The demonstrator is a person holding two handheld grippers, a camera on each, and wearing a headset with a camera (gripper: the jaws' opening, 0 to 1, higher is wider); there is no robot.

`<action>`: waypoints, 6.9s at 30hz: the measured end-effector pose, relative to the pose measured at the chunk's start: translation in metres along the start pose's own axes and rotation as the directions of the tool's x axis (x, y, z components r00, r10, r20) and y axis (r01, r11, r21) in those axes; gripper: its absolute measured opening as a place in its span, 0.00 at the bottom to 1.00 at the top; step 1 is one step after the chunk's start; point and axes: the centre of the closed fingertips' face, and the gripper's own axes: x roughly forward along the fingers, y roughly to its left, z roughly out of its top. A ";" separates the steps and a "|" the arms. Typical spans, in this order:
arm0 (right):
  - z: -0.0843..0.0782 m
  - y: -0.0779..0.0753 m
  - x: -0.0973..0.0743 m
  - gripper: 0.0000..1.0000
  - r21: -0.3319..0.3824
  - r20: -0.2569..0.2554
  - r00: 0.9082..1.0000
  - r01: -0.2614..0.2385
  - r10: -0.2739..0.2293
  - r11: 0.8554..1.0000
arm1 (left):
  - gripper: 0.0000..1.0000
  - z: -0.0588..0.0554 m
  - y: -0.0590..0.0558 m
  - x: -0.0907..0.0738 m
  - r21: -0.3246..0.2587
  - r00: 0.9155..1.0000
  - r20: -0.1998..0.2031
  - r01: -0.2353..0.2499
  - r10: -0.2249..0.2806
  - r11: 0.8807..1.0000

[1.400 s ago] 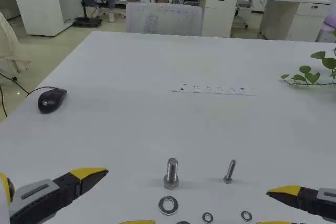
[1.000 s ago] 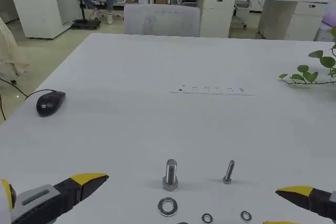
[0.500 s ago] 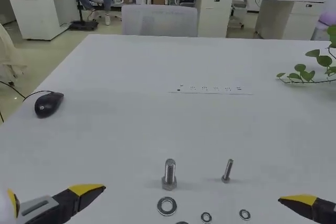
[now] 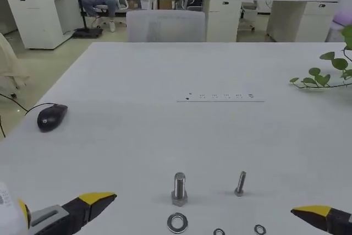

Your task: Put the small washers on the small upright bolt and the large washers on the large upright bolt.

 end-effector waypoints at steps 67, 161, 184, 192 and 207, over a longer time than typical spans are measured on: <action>-0.076 -0.002 0.047 0.20 -0.377 -0.720 0.679 -0.552 0.140 0.744 | 0.60 0.002 -0.003 0.003 -0.048 0.998 0.058 -0.005 0.008 0.999; 0.027 -0.067 0.075 0.12 -0.466 -0.678 0.735 -0.432 0.001 0.772 | 0.60 0.015 -0.013 0.003 -0.036 0.997 0.078 -0.006 0.009 0.999; 0.014 -0.071 0.091 0.12 -0.441 -0.714 0.700 -0.472 0.021 0.763 | 0.60 0.017 -0.010 0.004 -0.049 0.996 0.083 -0.008 0.012 0.999; 0.006 -0.072 0.096 0.13 -0.438 -0.719 0.695 -0.479 0.024 0.761 | 0.60 0.016 -0.008 0.002 -0.054 0.996 0.082 -0.014 0.019 0.998; -0.026 -0.077 0.111 0.13 -0.416 -0.742 0.670 -0.496 0.031 0.762 | 0.60 0.009 -0.003 0.002 -0.066 0.998 0.060 -0.027 0.031 0.997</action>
